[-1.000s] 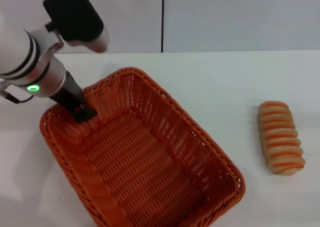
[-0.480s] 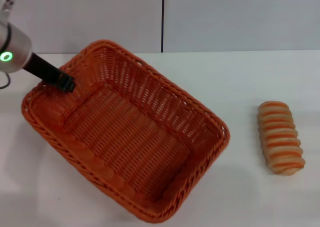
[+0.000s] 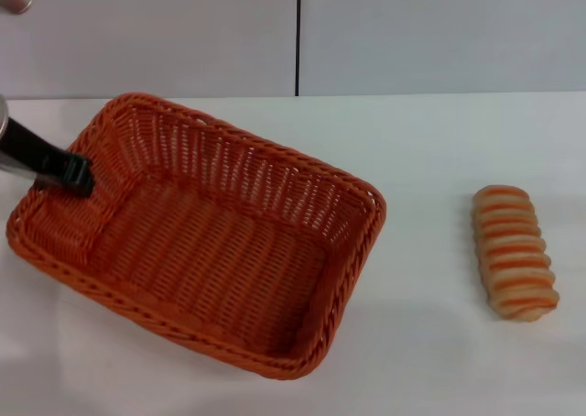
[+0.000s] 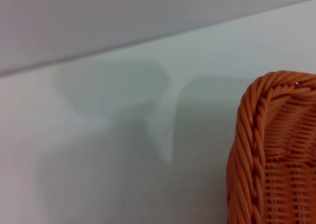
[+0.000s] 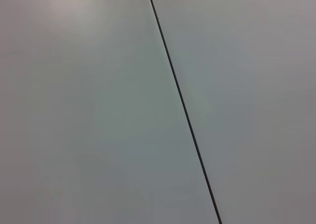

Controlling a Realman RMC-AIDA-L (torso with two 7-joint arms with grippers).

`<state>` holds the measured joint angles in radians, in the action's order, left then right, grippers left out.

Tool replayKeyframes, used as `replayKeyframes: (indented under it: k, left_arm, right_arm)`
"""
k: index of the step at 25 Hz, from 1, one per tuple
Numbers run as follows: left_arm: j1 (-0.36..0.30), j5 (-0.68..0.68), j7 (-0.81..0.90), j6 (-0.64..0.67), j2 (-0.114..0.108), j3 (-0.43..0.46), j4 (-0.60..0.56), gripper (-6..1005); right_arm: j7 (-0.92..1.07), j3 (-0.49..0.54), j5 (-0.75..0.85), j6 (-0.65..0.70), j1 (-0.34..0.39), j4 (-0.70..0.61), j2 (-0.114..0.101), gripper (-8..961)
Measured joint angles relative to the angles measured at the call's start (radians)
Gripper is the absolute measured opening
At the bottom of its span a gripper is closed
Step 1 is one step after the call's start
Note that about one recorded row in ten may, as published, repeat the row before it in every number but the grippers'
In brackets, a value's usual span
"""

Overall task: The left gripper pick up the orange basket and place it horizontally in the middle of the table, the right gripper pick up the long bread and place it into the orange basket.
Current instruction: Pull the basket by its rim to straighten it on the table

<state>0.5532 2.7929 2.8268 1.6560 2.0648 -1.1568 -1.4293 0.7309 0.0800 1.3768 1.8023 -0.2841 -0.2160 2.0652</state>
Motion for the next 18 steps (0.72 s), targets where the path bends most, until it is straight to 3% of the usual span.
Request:
replayKeyframes:
  k: [9,12,13,16,18]
  left_arm:
    - [-0.095,-0.052,0.051,0.043,0.009,-0.023,-0.073,152]
    - [-0.106,-0.061,0.052,0.050,0.011,-0.021,-0.089,145]
    - [-0.147,-0.122,0.054,0.059,0.014,-0.017,-0.110,143]
    - [-0.147,-0.122,0.054,0.059,0.014,-0.017,-0.110,132]
    - [-0.194,-0.172,0.055,0.049,0.014,-0.023,-0.107,127]
  right_arm:
    - [0.000,-0.025,0.001,0.007,-0.001,-0.015,-0.009,823]
    - [-0.009,-0.087,0.001,0.037,0.005,-0.052,-0.007,824]
    - [-0.021,-0.116,0.002,0.052,0.009,-0.072,-0.004,824]
    - [-0.072,-0.184,0.002,0.100,0.022,-0.116,0.001,824]
    - [-0.085,-0.193,0.002,0.111,0.028,-0.131,0.002,824]
